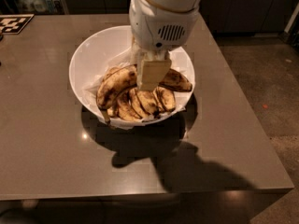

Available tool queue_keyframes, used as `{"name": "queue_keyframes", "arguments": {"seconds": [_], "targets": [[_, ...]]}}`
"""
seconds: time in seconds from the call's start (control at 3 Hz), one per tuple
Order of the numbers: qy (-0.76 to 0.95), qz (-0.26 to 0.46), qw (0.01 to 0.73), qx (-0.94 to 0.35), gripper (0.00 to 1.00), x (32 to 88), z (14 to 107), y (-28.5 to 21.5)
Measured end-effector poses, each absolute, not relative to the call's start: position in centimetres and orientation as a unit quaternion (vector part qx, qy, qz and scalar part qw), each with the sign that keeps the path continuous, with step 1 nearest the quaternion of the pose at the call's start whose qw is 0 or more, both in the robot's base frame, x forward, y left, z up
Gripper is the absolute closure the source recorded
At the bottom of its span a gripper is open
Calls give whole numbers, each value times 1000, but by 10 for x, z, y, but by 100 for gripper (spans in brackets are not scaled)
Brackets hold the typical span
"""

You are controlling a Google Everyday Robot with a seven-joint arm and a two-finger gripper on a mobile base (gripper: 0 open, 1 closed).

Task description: Pick banana from white bowl

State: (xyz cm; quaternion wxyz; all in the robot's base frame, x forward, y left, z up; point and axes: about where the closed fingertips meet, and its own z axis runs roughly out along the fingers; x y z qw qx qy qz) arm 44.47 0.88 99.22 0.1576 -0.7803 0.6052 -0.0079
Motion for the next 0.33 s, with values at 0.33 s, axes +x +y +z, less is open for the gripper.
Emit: {"name": "queue_keyframes", "arguments": {"seconds": [0.33], "targets": [[604,-8,160,-780,100,443,994,9]]}}
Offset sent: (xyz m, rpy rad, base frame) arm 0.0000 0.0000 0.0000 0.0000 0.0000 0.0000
